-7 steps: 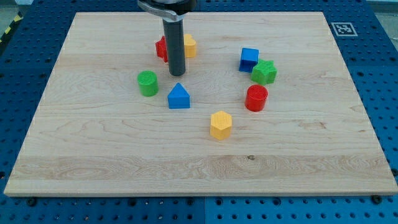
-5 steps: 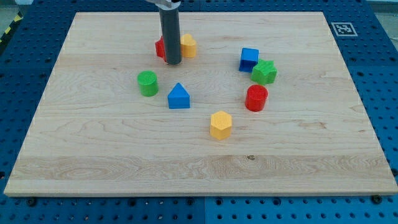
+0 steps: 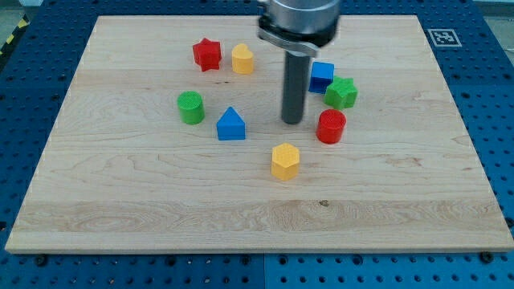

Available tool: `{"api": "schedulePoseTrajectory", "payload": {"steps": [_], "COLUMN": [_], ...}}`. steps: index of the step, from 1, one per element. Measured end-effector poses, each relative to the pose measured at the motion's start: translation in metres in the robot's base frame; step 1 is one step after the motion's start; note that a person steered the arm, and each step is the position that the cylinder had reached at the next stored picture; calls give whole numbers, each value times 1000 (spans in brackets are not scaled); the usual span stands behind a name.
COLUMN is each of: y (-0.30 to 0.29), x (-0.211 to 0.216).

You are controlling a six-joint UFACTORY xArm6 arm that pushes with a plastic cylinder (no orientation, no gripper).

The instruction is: Slide red circle to the yellow heart

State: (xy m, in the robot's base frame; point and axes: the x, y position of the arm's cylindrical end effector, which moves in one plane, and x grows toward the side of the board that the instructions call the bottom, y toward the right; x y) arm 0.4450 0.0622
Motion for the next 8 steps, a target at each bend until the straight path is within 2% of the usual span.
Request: {"api": "schedulePoseTrajectory", "payload": {"steps": [2,4,5,8], "y": [33,105,113,56], "x": [52,85,80,34]}}
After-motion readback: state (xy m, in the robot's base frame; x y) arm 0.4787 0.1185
